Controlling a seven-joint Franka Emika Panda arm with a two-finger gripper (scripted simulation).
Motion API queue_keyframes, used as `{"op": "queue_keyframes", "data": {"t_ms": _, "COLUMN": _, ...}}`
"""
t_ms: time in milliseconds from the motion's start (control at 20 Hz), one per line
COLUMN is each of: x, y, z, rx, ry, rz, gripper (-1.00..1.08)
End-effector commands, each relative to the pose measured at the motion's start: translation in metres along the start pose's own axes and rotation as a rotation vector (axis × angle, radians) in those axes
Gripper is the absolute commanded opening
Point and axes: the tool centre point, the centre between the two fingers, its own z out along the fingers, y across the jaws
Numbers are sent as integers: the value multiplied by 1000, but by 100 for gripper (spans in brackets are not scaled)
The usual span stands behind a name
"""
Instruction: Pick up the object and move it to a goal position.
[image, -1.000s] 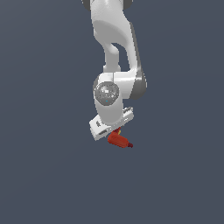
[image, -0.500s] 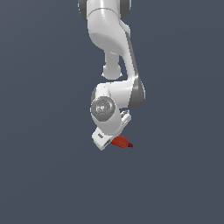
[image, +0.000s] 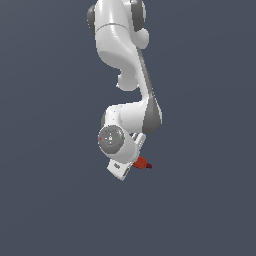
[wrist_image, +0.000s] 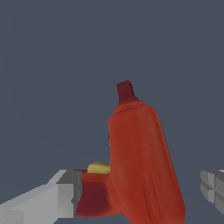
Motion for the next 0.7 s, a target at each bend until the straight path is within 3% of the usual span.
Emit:
{"op": "queue_keyframes", "data": {"t_ms": 0, "x": 2, "y": 2, "z": 3, "rx": 19, "ry": 11, "rz": -50, "gripper": 108}}
{"op": "queue_keyframes", "data": {"t_ms": 650, "x": 5, "y": 8, "z": 11, "rx": 64, "ry": 45, "rz": -168, "gripper": 108}}
